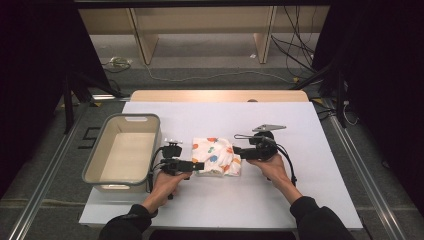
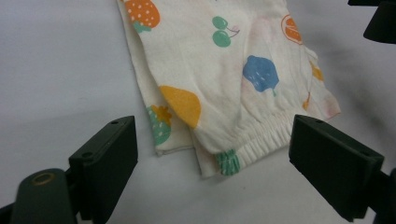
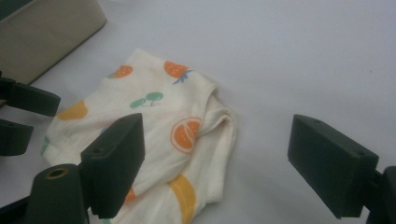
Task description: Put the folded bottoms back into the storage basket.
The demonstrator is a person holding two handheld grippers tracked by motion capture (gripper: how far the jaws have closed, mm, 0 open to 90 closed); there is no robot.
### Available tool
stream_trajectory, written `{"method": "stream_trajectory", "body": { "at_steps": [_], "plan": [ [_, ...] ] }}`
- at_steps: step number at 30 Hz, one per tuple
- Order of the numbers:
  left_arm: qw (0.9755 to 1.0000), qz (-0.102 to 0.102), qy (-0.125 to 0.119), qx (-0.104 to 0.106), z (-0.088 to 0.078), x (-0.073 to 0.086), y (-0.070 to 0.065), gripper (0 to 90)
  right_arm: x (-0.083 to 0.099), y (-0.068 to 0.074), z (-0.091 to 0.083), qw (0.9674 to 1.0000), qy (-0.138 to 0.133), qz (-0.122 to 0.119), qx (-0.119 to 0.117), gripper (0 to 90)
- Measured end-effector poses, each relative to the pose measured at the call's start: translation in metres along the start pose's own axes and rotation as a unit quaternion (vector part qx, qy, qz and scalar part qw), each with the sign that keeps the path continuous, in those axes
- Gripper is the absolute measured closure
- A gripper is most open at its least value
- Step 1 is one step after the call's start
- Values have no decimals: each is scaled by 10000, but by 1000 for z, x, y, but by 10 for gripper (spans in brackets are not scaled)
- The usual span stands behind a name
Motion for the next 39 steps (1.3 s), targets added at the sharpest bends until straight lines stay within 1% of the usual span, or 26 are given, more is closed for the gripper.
{"method": "stream_trajectory", "body": {
  "at_steps": [2,5,8,11,17,18,19,20,21,22,25,27,29,30,31,32,33,34,35,37,39],
  "plan": [
    [10000,-10,28,-25,1,0,1,157,0,0,1,10000,5,2,7,200],
    [10000,-60,21,45,1,-1,1,161,-1,0,2,10000,-9,6,0,200],
    [10000,-71,35,23,3,-1,3,175,-1,0,3,10000,-2,28,-8,201],
    [9999,-158,53,28,5,0,4,188,-1,0,3,10000,7,23,-10,201],
    [9998,-199,72,-29,5,-1,5,228,-1,1,5,10000,13,35,-22,201],
    [9997,-237,41,-13,6,-2,5,262,-1,2,6,10000,25,38,-21,202],
    [9996,-283,11,39,6,-2,5,262,-1,2,6,10000,25,38,-21,202],
    [9995,-298,3,65,6,-2,5,284,-1,2,6,10000,26,30,-22,202],
    [9996,-276,21,30,7,-2,5,320,-1,2,7,10000,24,28,-28,203],
    [9997,-260,41,23,7,-2,5,320,-1,2,7,10000,24,28,-28,203],
    [9996,-276,52,25,8,-2,5,396,-2,3,8,10000,40,37,-36,204],
    [9996,-257,64,-29,8,-2,5,439,-2,4,9,10000,65,43,-43,206],
    [9996,-263,76,-37,9,-2,5,477,-2,4,11,9999,91,47,-48,208],
    [9996,-271,81,-39,9,-2,5,515,-4,4,13,9999,119,68,-33,212],
    [9995,-289,86,-19,9,-2,5,515,-4,4,13,9999,119,68,-33,212],
    [9994,-328,86,21,10,-2,5,536,-5,4,14,9999,146,88,-27,213],
    [9994,-332,93,30,10,-2,5,554,-6,4,15,9998,178,96,-26,214],
    [9995,-294,142,33,11,-1,4,571,-7,3,17,9997,206,91,-16,216],
    [9994,-309,150,48,12,-1,4,592,-8,3,19,9996,267,104,6,220],
    [9993,-323,175,86,13,-1,3,625,-10,2,23,9993,346,171,-30,224],
    [9991,-363,191,142,14,-1,2,659,-11,2,28,9988,444,184,-73,245]
  ]
}}
Point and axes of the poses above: each handheld gripper's, and its own axes: z roughly forward along the jaws, x roughly out of its underside, y roughly to its left, the point moved 4 cm from there along z, roughly forward along the jaws, and after that the axes turned 13 degrees about x, right-handed, at the moved point
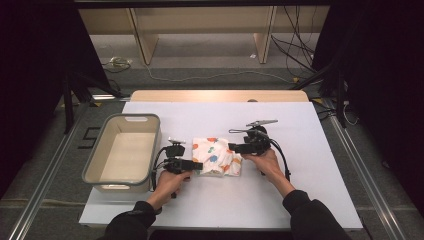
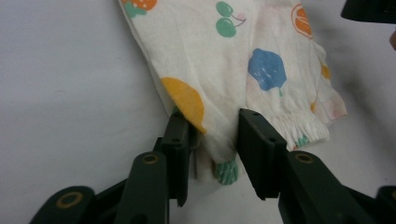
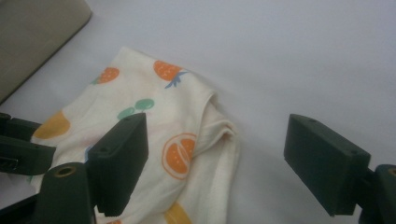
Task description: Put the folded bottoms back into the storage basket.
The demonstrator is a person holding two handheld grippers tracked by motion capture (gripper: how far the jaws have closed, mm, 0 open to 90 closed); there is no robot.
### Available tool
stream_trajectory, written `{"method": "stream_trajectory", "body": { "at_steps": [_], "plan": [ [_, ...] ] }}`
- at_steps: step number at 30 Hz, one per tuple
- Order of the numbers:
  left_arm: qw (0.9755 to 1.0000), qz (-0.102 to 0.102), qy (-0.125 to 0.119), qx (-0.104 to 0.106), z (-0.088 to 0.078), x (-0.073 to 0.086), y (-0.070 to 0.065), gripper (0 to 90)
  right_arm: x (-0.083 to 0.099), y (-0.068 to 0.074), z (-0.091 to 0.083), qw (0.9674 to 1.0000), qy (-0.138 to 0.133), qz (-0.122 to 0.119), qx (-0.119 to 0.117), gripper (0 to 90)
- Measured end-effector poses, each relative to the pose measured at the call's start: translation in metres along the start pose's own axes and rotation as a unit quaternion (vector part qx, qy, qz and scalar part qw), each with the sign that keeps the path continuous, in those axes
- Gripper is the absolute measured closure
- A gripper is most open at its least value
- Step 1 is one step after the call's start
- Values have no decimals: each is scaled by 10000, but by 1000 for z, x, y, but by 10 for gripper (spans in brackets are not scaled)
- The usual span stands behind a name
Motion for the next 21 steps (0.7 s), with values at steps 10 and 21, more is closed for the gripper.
{"method": "stream_trajectory", "body": {
  "at_steps": [10,21],
  "plan": [
    [10000,28,-39,84,-1,-2,-2,809,-12,5,22,9989,462,-2,52,346],
    [9998,106,-32,143,-2,-2,-1,860,-16,13,39,9960,858,61,223,546]
  ]
}}
Point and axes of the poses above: each handheld gripper's, and its own axes: z roughly forward along the jaws, x roughly out of its underside, y roughly to its left, the point moved 4 cm from there along z, roughly forward along the jaws, and after that the axes turned 13 degrees about x, right-handed, at the moved point
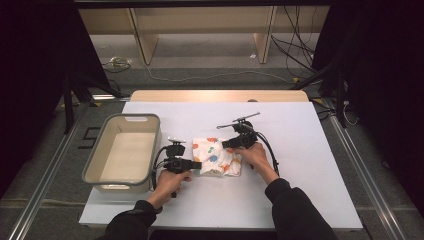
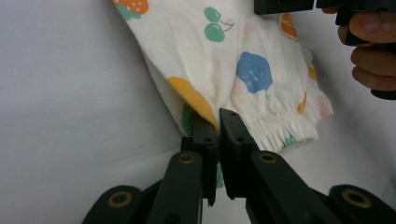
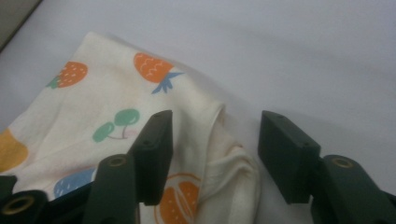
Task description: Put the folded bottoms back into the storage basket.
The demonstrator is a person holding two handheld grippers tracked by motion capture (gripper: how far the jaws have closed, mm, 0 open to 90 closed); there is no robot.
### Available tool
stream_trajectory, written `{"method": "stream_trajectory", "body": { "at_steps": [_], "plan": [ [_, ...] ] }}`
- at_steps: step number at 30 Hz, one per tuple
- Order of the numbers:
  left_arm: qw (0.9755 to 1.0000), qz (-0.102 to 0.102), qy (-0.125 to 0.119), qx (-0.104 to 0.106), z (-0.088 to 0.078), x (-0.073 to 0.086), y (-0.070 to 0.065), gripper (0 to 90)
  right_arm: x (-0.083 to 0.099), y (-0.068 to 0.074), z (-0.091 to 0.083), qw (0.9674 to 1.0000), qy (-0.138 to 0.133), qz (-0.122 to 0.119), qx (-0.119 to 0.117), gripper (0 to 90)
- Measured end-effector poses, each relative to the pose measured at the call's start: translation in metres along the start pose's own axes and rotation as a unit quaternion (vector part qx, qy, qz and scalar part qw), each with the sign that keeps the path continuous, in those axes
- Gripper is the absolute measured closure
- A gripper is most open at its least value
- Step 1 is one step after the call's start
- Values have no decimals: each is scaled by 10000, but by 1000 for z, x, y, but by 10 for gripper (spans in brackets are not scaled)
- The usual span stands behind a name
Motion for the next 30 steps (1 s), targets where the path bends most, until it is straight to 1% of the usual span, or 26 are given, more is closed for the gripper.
{"method": "stream_trajectory", "body": {
  "at_steps": [1,2,4,5,7,9,11,14,17,19,23,25,27,30],
  "plan": [
    [10000,5,-4,0,0,0,0,860,0,0,0,10000,0,0,0,546],
    [10000,16,-8,0,0,0,0,862,0,0,0,10000,15,12,4,587],
    [10000,44,-20,-2,0,0,-1,867,0,0,0,9999,79,57,-133,680],
    [10000,63,-10,-5,0,0,-1,869,1,1,0,9998,95,64,-158,716],
    [10000,78,-12,11,0,0,-2,872,1,4,0,9998,88,38,-165,764],
    [9999,125,24,43,-1,-1,-3,876,0,5,-1,9999,60,-15,-147,788],
    [9999,121,-1,82,-2,-2,-3,879,-2,6,-4,9999,17,-35,-162,796],
    [9998,164,-17,126,-4,-3,-6,882,-5,8,-12,9997,-109,-80,-190,802],
    [9995,225,-41,195,-8,-6,-9,883,-6,9,-15,9996,-180,-79,-191,803],
    [9994,236,-107,246,-11,-8,-12,883,-8,9,-18,9995,-253,-66,-188,804],
    [9990,247,-152,344,-15,-11,-15,883,-10,9,-24,9990,-390,14,-218,806],
    [9987,304,-178,369,-19,-13,-17,883,-12,9,-28,9987,-452,21,-238,806],
    [9983,443,-204,322,-24,-16,-20,884,-14,10,-32,9982,-548,31,-248,806],
    [9977,492,-266,393,-30,-19,-25,883,-18,12,-39,9974,-669,52,-261,806]
  ]
}}
Point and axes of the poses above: each handheld gripper's, and its own axes: z roughly forward along the jaws, x roughly out of its underside, y roughly to its left, the point moved 4 cm from there along z, roughly forward along the jaws, and after that the axes turned 13 degrees about x, right-handed, at the moved point
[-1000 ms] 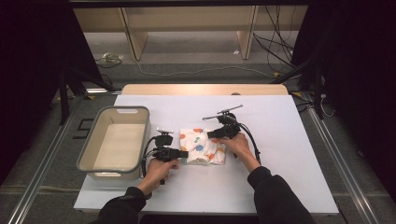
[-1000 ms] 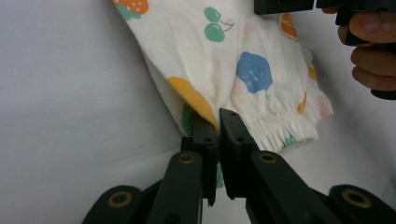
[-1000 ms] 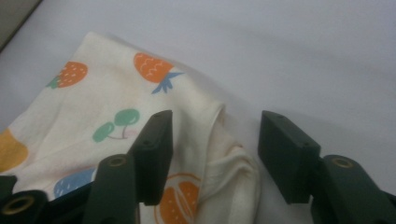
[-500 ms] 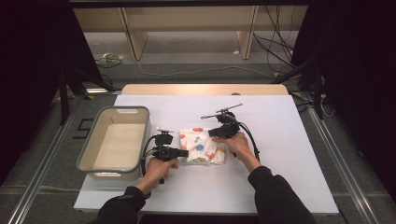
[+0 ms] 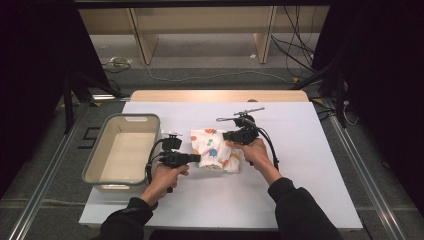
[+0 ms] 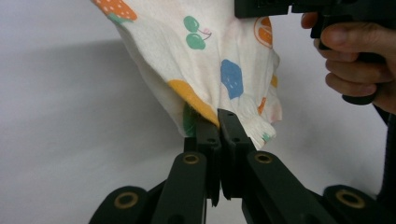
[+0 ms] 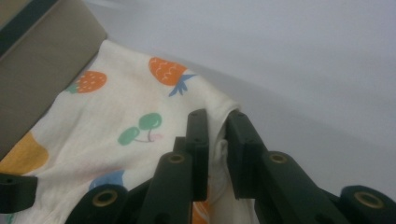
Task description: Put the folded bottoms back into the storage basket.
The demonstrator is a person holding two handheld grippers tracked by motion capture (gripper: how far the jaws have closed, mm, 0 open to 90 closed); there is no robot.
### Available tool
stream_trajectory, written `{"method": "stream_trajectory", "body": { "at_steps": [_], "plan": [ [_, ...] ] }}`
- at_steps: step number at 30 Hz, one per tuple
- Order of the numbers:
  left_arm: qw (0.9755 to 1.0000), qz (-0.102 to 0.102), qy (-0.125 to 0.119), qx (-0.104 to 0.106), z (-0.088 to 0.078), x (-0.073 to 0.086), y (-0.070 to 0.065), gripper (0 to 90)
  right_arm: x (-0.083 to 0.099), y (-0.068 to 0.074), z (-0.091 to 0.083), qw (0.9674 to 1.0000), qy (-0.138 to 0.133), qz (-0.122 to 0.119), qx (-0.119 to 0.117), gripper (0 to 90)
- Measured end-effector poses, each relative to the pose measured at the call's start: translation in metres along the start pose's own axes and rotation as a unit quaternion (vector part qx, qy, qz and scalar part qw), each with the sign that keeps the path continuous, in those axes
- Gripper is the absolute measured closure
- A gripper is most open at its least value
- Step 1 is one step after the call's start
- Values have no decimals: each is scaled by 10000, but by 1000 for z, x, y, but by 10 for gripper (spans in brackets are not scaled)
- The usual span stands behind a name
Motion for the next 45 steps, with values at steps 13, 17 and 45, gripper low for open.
{"method": "stream_trajectory", "body": {
  "at_steps": [13,17,45],
  "plan": [
    [9996,268,-91,35,-20,-12,-9,883,-20,13,-14,9994,-335,16,-54,806],
    [9995,282,-159,61,-26,-15,-10,883,-25,18,-16,9992,-398,1,-66,805],
    [9980,419,-476,-29,-76,-33,-7,883,-63,54,-24,9977,-645,-124,-165,805]
  ]
}}
Point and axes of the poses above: each handheld gripper's, and its own axes: z roughly forward along the jaws, x roughly out of its underside, y roughly to its left, the point moved 4 cm from there along z, roughly forward along the jaws, and after that the axes turned 13 degrees about x, right-handed, at the moved point
